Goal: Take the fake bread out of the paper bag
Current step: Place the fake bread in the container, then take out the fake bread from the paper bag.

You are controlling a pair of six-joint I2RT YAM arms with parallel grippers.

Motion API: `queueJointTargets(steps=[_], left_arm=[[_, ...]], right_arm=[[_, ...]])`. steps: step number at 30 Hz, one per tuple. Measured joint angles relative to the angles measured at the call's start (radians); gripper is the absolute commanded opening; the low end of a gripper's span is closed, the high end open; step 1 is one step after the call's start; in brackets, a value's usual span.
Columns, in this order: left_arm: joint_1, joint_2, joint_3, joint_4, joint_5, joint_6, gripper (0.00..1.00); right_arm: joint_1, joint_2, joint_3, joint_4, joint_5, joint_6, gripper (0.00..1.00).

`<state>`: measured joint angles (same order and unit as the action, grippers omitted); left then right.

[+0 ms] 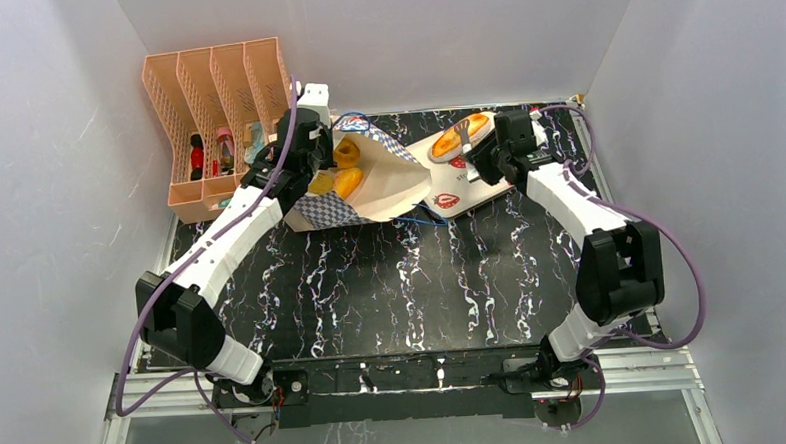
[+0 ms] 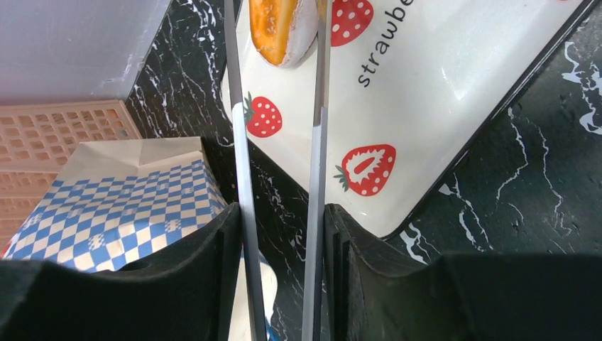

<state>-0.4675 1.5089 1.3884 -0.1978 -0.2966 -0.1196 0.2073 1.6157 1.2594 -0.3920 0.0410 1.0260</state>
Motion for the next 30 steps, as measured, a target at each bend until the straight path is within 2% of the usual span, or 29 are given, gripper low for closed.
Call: queueJointTargets(steps=[8, 14, 20, 30], left_arm=[[0.002, -0.014, -0.026, 0.019, 0.051, 0.015, 0.0], [0.001, -0.018, -0.035, 0.034, 0.077, 0.015, 0.0], [-0.017, 0.0, -0.029, 0.039, 0.077, 0.014, 0.0], [-0.039, 0.029, -0.005, 0.043, 0.077, 0.012, 0.0]], right_arm=[[0.0, -0.138, -0.066, -0.008, -0.008, -0.019, 0.34], [0.023, -0.338, -0.116, -0.062, -0.035, -0.051, 0.33], [0.142, -0.493, -0.122, -0.168, -0.071, -0.086, 0.3], [0.338, -0.604, -0.134, -0.251, -0.114, -0.077, 0.29]])
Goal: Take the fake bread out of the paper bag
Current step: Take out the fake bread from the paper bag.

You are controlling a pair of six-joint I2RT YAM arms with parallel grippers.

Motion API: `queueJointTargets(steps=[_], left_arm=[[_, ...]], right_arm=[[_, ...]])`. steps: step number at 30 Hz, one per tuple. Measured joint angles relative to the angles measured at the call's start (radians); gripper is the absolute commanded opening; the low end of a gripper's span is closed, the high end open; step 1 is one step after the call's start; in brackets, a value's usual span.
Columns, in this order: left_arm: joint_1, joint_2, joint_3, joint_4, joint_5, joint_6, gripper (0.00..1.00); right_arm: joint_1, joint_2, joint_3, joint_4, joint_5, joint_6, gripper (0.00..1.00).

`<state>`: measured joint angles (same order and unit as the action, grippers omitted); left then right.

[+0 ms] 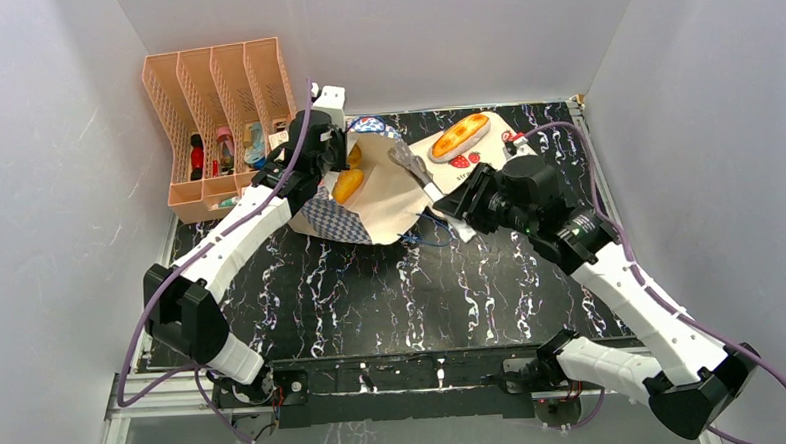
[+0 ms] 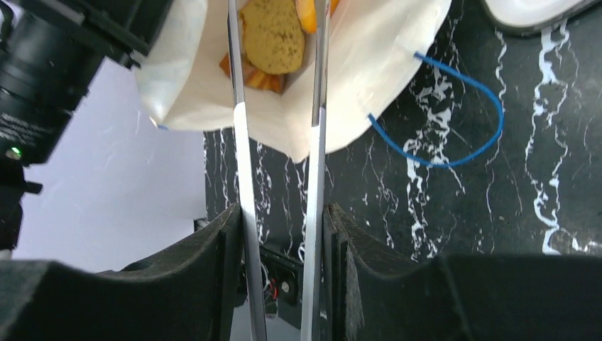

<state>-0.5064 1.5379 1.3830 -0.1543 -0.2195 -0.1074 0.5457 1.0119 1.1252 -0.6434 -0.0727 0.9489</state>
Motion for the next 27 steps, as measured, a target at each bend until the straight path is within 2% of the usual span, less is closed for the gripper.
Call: queueJointTargets(steps=[11, 27], left_arm=[[-0.009, 0.011, 0.001, 0.012, 0.002, 0.002, 0.0], [-0.014, 0.011, 0.014, -0.053, 0.067, 0.034, 0.0]], right_arm=[[0.139, 0.0, -0.136, 0.015, -0.004, 0.059, 0.29], [0.161, 0.323, -0.171, 0.352, -0.006, 0.071, 0.29]])
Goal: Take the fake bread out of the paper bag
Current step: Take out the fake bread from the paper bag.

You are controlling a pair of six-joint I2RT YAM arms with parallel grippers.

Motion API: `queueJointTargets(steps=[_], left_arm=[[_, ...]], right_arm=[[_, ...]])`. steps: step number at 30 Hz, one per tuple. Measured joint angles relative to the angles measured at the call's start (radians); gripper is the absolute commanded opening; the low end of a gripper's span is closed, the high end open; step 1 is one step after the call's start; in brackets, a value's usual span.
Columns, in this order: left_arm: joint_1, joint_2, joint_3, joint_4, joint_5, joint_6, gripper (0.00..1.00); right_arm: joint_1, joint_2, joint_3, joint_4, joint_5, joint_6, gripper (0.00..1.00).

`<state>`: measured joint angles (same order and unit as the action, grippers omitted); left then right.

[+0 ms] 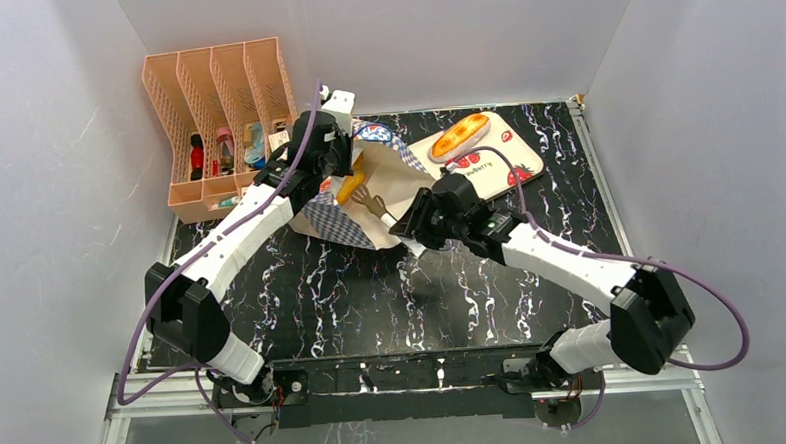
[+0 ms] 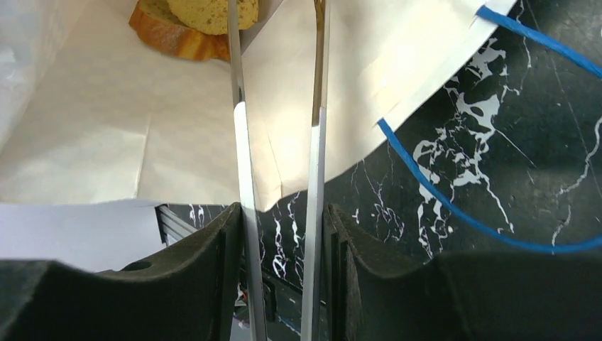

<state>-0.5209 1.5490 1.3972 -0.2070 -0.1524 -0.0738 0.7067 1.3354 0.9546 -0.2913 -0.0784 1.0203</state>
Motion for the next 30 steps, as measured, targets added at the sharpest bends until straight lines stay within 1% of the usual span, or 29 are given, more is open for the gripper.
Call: queueJointTargets(steps=[6, 13, 19, 25, 30], left_arm=[[0.0, -0.002, 0.01, -0.032, 0.011, 0.007, 0.0], [0.0, -0.006, 0.01, -0.045, 0.016, 0.011, 0.0], [0.0, -0.012, 0.01, -0.049, 0.016, 0.011, 0.0], [0.0, -0.012, 0.01, -0.053, 0.024, 0.01, 0.0], [0.0, -0.012, 0.011, -0.055, 0.034, 0.01, 0.0]], right_arm=[[0.0, 0.087, 0.036, 0.072, 0.005, 0.007, 0.29], [-0.002, 0.132, 0.106, 0.114, 0.028, -0.014, 0.31], [-0.003, 0.188, 0.178, 0.124, 0.027, -0.091, 0.32], [-0.003, 0.233, 0.233, 0.112, 0.035, -0.202, 0.32], [0.0, 0.25, 0.301, 0.077, 0.082, -0.315, 0.32]])
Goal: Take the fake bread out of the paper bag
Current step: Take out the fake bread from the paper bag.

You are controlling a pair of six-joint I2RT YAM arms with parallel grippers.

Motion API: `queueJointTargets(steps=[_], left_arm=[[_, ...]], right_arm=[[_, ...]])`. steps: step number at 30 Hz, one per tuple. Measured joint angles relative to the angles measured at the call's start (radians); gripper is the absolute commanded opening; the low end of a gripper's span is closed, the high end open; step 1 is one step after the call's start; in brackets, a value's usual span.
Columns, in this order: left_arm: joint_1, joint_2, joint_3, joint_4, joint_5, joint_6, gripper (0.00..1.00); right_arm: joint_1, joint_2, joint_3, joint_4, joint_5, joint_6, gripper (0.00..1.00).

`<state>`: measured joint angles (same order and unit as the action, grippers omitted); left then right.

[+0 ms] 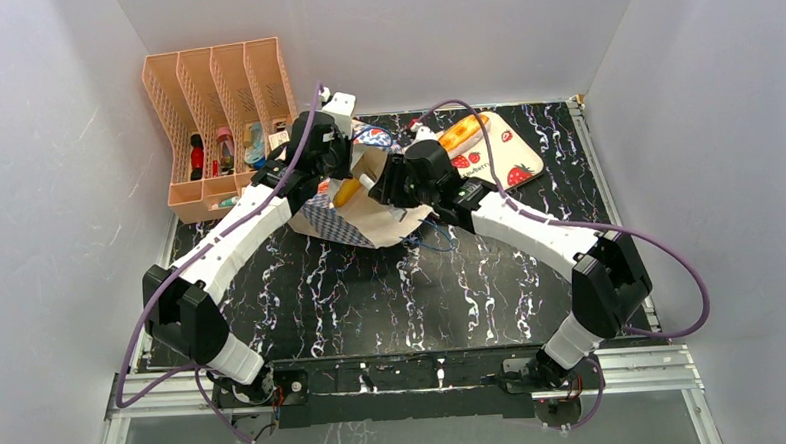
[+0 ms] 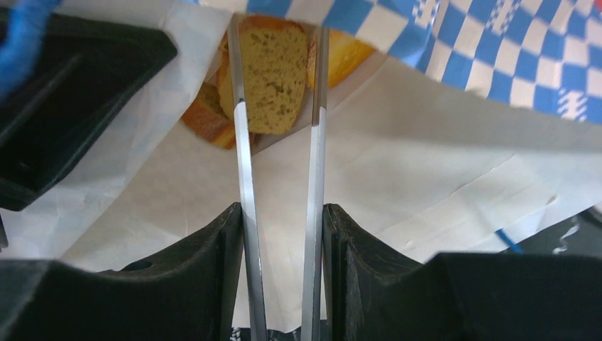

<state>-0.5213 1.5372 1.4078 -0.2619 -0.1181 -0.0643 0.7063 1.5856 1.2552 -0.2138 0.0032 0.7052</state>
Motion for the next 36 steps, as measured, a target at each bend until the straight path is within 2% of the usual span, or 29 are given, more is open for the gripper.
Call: queueJointTargets(steps=[12, 36], left_arm=[[0.0, 0.004, 0.022, -0.001, 0.021, -0.011, 0.0], [0.0, 0.014, 0.039, 0.0, 0.051, -0.018, 0.0]], right_arm=[[0.041, 0.076, 0.066, -0.022, 0.12, -0.209, 0.33], [0.12, 0.266, 0.176, -0.048, 0.301, -0.385, 0.34]])
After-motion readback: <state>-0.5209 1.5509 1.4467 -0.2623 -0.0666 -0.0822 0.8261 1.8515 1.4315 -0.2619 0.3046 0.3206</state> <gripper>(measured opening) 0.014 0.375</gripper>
